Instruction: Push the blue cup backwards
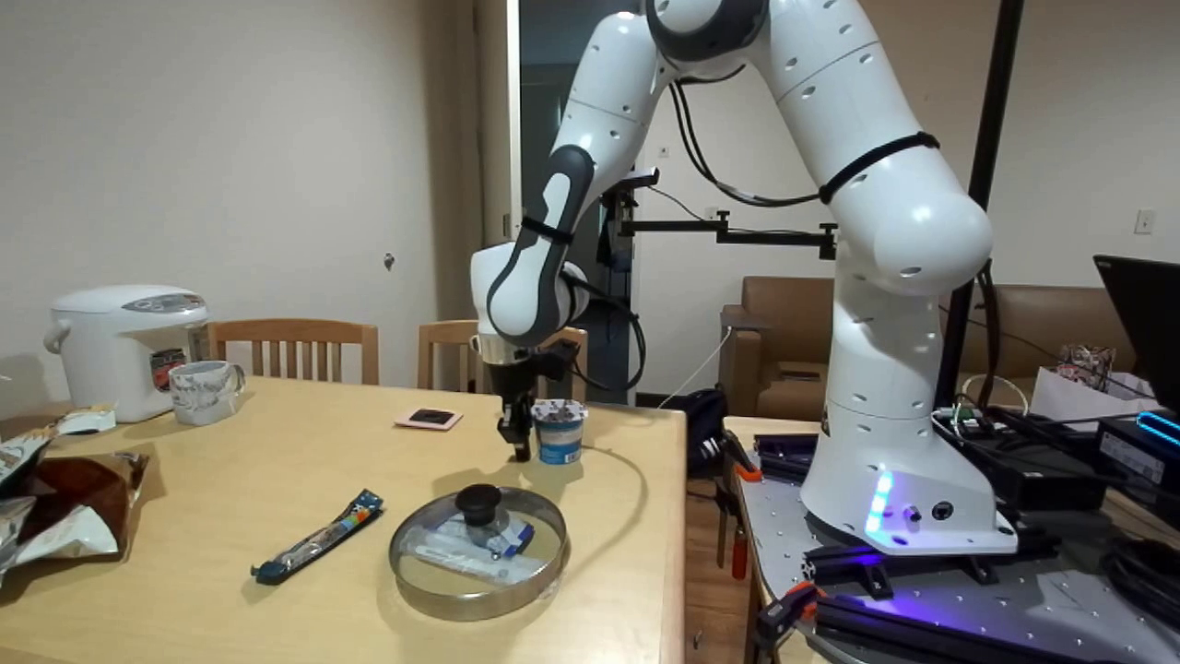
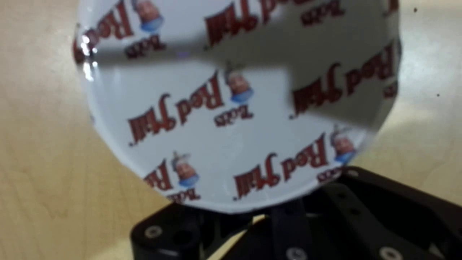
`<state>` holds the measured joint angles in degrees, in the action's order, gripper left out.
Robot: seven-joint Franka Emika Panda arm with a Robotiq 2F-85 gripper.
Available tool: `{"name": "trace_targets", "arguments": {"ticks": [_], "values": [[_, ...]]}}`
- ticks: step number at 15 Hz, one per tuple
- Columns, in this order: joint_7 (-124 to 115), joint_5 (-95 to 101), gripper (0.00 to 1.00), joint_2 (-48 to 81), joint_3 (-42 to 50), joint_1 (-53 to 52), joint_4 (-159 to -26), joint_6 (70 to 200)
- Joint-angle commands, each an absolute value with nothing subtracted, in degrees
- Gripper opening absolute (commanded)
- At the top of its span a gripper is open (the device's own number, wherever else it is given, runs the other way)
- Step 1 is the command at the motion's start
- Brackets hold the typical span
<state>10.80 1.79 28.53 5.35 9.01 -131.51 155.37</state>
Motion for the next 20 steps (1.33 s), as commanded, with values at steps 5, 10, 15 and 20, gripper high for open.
{"name": "trace_targets", "arguments": {"ticks": [5, 10, 15, 20], "values": [[12.0, 5.7, 0.00, 27.1, 6.5, 8.7, -135.0, 156.5], [17.0, 10.7, 0.00, 27.8, 6.7, 9.8, -133.5, 156.3], [18.6, 10.7, 0.00, 27.2, 6.8, 11.5, -134.9, 158.3], [17.5, 8.2, 0.00, 26.8, 5.2, 12.8, -138.1, 161.9]]}}
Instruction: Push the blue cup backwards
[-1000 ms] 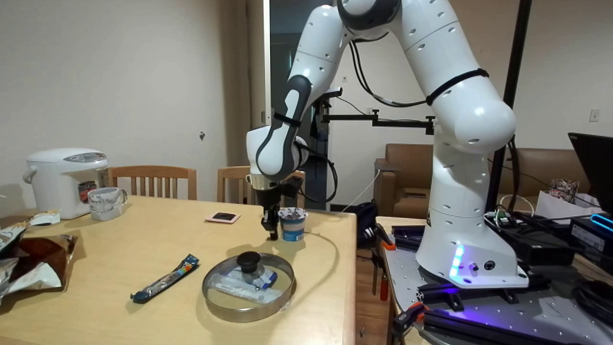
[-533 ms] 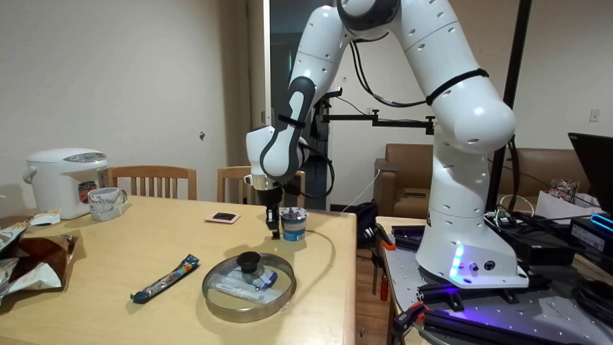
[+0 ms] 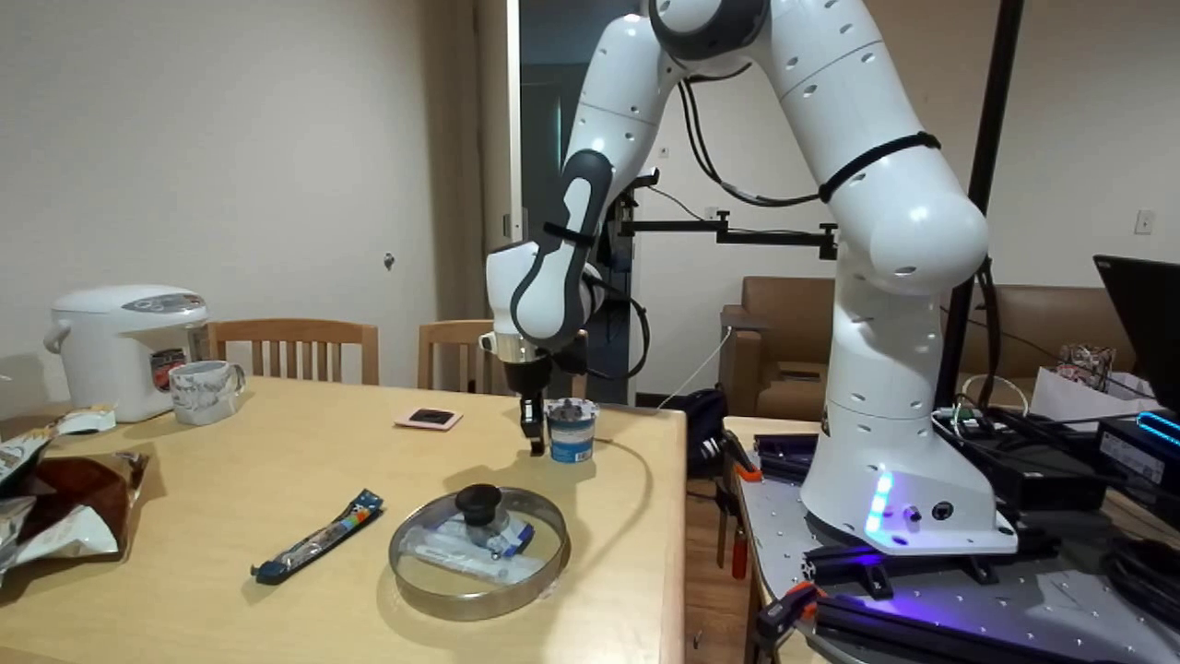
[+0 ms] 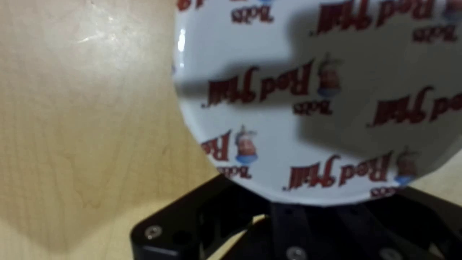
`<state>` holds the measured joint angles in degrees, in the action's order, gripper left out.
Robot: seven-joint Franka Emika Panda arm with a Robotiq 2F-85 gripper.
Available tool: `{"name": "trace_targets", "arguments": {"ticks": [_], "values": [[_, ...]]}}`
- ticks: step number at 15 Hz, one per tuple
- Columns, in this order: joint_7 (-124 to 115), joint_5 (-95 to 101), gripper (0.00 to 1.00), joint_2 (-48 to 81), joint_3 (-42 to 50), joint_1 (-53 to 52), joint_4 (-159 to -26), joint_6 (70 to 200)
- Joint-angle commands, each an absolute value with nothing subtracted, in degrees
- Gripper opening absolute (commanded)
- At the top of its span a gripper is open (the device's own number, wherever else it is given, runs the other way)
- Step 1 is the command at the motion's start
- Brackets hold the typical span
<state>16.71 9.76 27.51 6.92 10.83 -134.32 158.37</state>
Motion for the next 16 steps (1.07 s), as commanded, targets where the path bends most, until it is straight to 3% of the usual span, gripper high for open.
{"name": "trace_targets", "arguments": {"ticks": [1, 11, 16], "values": [[17.0, 7.9, 0.00, 26.8, 5.1, 13.0, -138.8, 162.6], [16.8, 5.6, 0.00, 23.6, 4.5, 15.6, -142.6, 164.6], [13.9, 9.1, 0.00, 19.5, 10.8, 12.1, -145.7, 163.5]]}}
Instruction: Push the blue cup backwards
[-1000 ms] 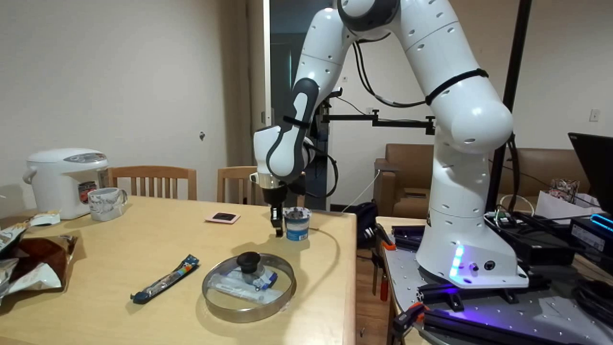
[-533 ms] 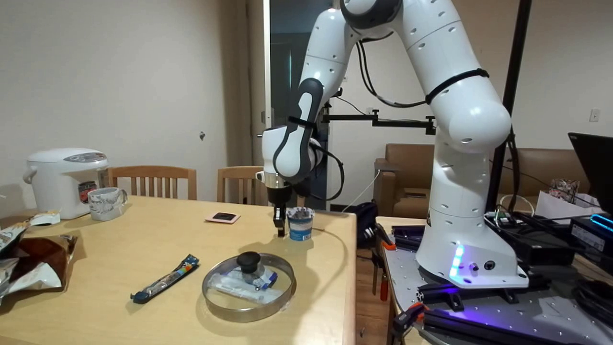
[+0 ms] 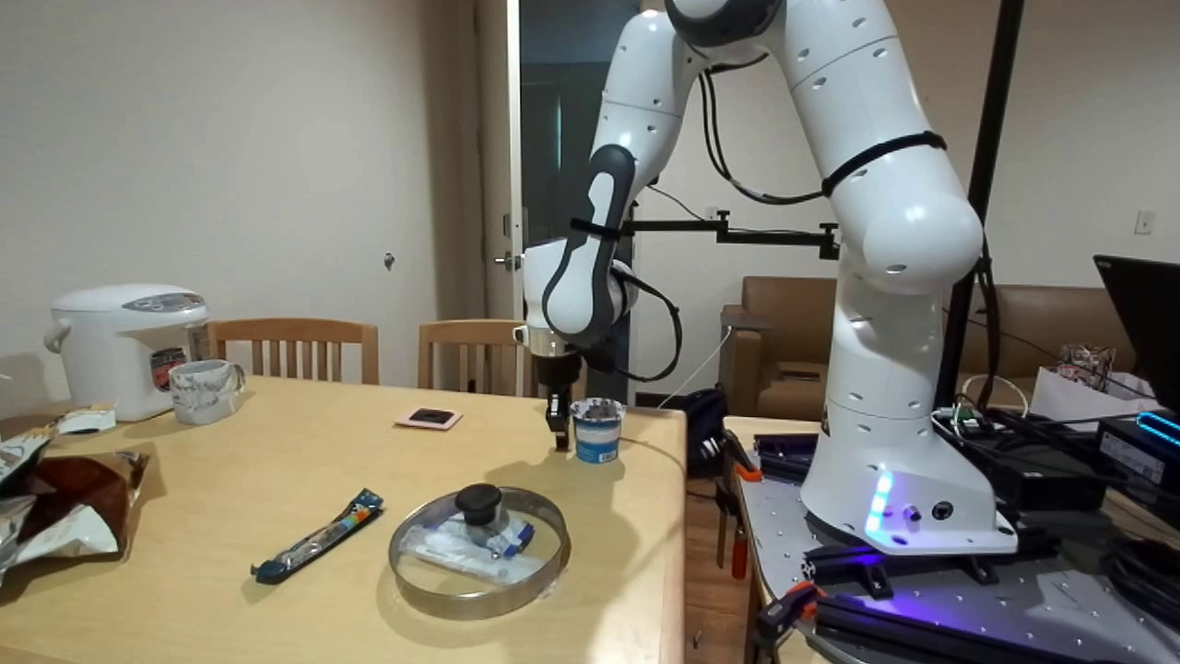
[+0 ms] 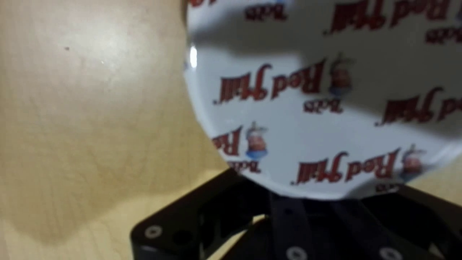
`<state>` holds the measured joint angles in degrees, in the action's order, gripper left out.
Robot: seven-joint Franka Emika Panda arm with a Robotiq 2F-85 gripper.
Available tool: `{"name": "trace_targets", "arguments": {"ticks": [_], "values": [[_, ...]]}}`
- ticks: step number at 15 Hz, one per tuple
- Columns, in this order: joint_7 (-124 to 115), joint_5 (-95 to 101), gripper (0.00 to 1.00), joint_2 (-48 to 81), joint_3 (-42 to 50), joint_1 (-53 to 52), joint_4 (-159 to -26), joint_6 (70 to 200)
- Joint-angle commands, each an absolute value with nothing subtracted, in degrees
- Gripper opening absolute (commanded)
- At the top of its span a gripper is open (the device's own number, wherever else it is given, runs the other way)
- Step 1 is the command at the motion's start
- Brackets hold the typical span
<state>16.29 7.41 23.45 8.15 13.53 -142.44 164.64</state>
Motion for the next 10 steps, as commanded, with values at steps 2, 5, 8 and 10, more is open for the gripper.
{"name": "trace_targets", "arguments": {"ticks": [2, 5, 8, 10], "values": [[13.8, 9.9, 0.00, 18.5, 12.2, 11.4, -146.6, 163.4], [14.2, 9.2, 0.00, 18.4, 11.3, 11.3, -147.0, 163.6], [15.0, 8.7, 0.06, 20.0, 10.4, 12.0, -145.7, 164.0], [14.9, 8.5, 0.19, 20.0, 9.6, 11.9, -145.7, 163.7]]}}
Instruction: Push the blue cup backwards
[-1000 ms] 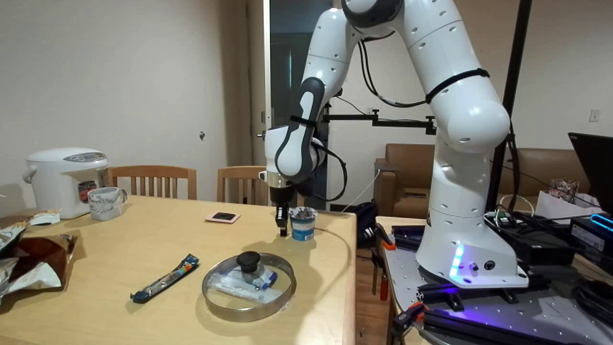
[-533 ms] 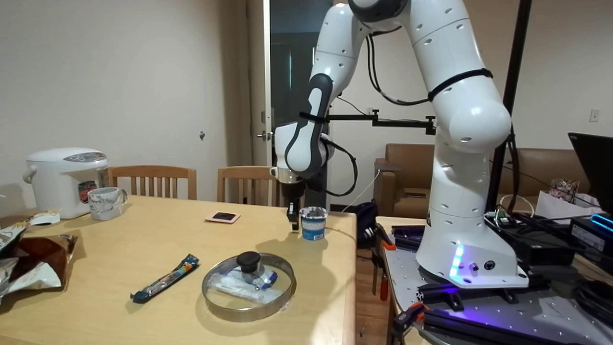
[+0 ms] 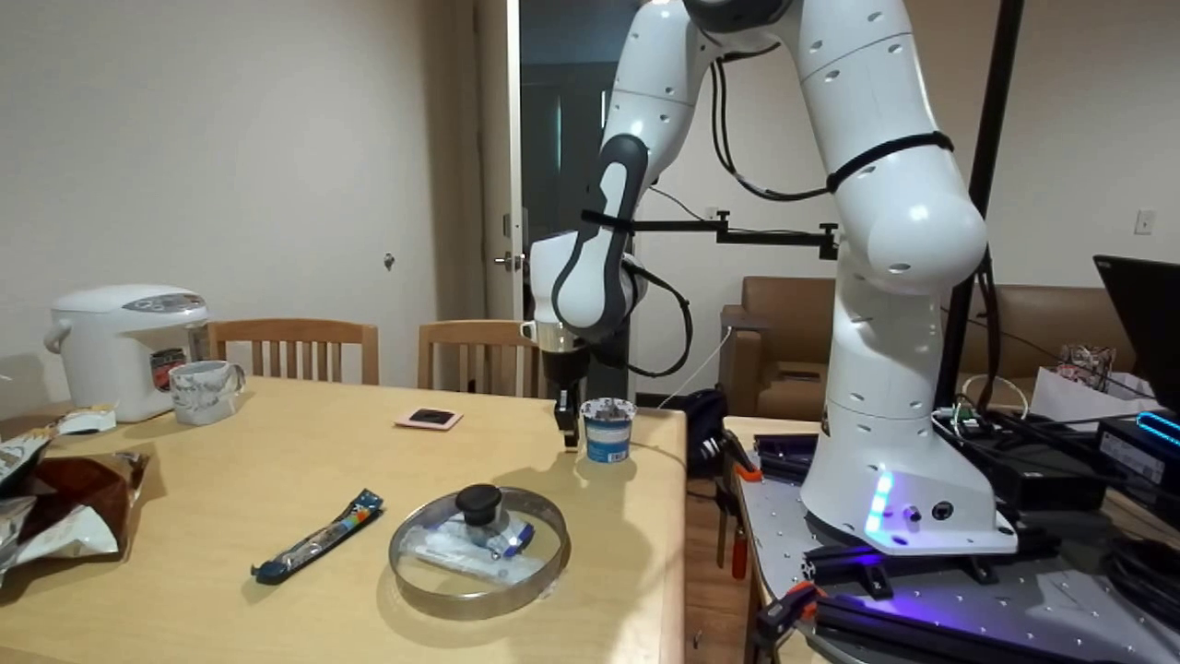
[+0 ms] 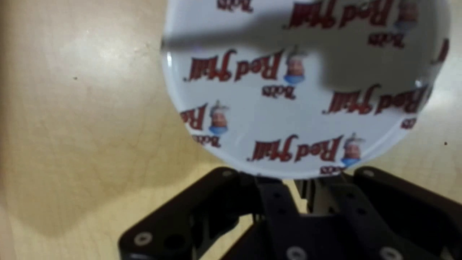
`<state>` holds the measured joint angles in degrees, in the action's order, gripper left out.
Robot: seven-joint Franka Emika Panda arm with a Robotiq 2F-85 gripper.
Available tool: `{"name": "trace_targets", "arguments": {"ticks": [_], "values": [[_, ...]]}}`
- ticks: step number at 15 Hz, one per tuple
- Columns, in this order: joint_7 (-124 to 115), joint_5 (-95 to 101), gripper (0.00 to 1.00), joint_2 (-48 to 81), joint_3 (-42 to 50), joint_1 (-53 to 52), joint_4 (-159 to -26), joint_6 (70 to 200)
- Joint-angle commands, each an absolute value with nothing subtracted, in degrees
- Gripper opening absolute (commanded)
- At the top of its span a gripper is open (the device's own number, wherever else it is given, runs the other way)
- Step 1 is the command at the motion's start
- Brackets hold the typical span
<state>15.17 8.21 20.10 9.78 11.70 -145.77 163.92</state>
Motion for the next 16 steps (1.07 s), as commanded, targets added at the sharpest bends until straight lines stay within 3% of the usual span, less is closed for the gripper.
{"name": "trace_targets", "arguments": {"ticks": [1, 11, 12, 13, 16], "values": [[14.9, 8.5, 0.26, 20.0, 9.4, 11.9, -145.7, 163.7], [14.9, 8.5, 0.27, 20.0, 9.4, 12.0, -145.7, 163.7], [14.0, 9.2, 0.52, 20.0, 10.2, 11.0, -145.3, 162.8], [13.4, 9.7, 0.52, 19.6, 10.5, 10.4, -145.1, 163.0], [10.8, 13.4, 0.69, 17.0, 13.6, 6.8, -144.3, 163.1]]}}
